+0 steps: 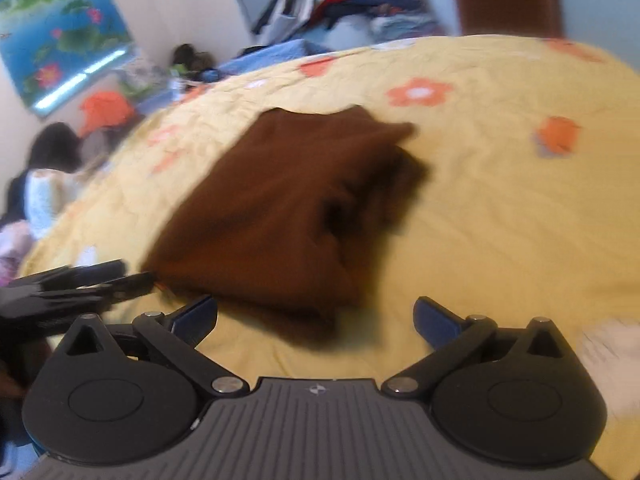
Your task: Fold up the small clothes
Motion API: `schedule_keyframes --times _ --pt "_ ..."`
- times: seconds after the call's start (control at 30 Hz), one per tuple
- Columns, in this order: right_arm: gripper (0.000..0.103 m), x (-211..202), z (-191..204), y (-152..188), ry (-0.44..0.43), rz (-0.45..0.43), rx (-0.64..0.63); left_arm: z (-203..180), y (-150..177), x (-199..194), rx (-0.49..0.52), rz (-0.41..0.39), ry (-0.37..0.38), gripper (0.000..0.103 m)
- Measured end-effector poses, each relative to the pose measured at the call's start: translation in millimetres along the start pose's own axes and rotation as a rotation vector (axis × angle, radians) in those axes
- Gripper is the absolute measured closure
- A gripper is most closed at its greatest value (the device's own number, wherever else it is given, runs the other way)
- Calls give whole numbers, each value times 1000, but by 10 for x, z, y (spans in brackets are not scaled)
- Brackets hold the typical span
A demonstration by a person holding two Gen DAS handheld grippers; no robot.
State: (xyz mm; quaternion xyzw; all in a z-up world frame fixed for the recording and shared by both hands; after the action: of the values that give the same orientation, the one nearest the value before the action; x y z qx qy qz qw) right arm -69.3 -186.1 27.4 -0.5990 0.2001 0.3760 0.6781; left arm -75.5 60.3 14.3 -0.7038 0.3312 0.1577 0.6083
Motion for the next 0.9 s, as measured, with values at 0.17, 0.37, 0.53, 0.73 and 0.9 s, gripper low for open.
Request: schedule_keyframes --times 0.17,0.37,0.53,0.73,0.9 --pt "0 130 208 297 160 -4 -102 -232 145 207 77 8 -93 15" --pt "0 312 382 319 308 -73 -86 -177 166 310 54 -7 -140 0" --pt "0 330 394 328 345 -79 -46 -175 171 304 54 -11 -151 0" --pt "0 318 417 308 370 -45 -18 -163 167 294 52 -4 -152 0" --pt "0 322 433 293 384 -20 -2 -161 157 293 27 12 -176 0"
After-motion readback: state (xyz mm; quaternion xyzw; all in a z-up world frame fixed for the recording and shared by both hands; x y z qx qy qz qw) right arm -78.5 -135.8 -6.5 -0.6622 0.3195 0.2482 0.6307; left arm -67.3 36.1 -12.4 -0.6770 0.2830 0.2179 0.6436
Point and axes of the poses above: each gripper's, at about its wrist camera, not at the fingertips, and x roughly the way its jaws point, z to its left, y to its underside, the point moved 3 cm from there along x, roughly the way its jaws point, and after that the axes turned 7 degrees about y, right-handed, at the moved point
